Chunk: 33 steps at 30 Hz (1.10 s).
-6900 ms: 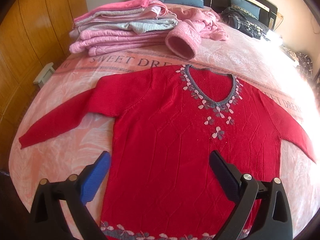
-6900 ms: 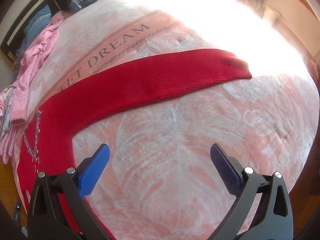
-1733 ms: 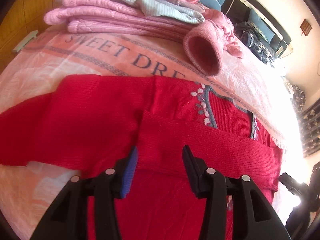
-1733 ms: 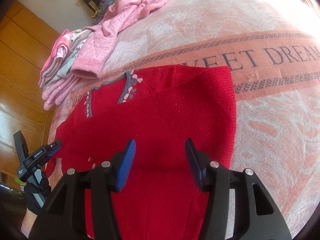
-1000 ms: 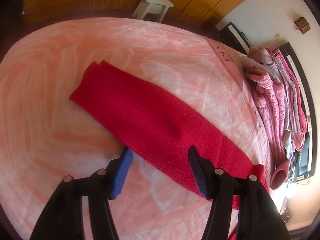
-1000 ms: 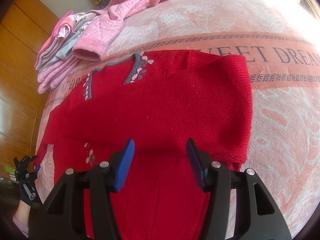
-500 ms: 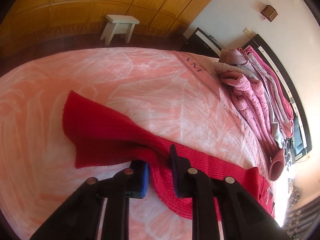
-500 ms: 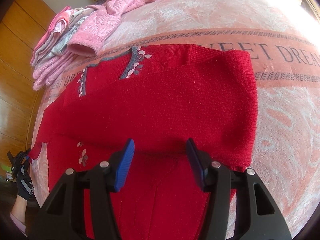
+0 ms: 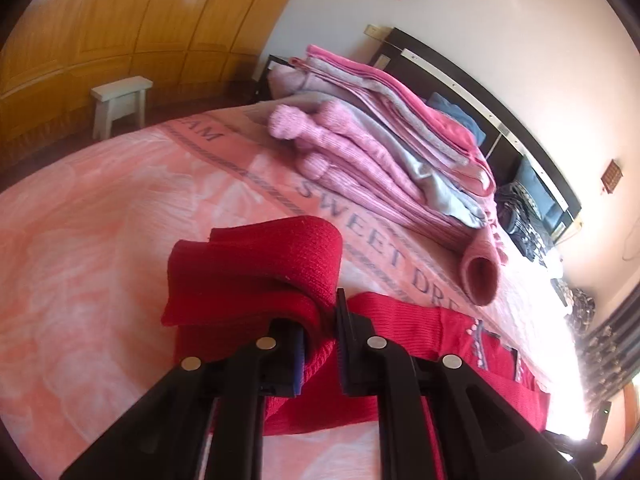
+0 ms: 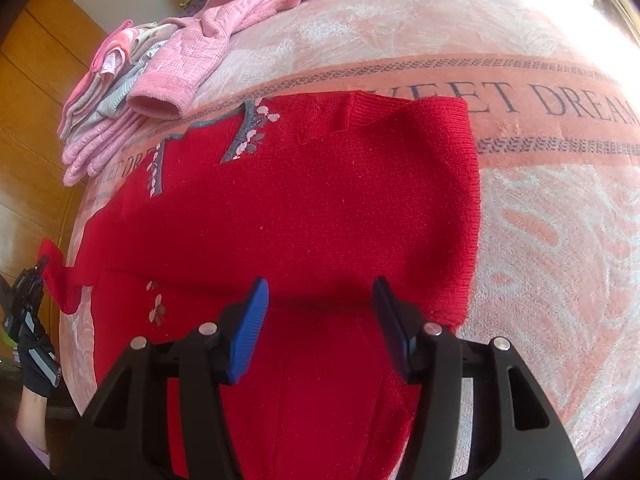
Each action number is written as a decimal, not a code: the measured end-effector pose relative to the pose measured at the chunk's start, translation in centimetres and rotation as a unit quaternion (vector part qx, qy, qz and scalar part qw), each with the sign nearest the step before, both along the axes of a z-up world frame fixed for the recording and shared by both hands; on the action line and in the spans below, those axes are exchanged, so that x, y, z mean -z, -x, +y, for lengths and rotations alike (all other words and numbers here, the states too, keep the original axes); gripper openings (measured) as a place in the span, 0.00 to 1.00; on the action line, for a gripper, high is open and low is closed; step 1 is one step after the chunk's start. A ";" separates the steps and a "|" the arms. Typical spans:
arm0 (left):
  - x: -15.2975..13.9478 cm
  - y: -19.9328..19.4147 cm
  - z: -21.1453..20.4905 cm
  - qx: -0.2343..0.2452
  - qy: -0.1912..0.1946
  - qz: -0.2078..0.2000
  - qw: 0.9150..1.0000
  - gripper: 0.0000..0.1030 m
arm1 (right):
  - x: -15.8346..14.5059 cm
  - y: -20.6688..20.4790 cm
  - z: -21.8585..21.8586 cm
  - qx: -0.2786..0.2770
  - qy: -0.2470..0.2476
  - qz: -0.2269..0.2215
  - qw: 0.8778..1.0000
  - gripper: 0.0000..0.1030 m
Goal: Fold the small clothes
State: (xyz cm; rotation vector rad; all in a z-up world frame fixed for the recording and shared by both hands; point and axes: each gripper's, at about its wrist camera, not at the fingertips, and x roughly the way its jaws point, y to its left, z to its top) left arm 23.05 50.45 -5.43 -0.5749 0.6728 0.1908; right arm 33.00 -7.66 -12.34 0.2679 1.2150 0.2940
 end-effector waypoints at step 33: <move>2.4 -6.5 -35.6 0.340 0.110 0.028 0.934 0.45 | 0.3 0.9 -3.3 0.007 -0.024 -0.002 1.000 0.53</move>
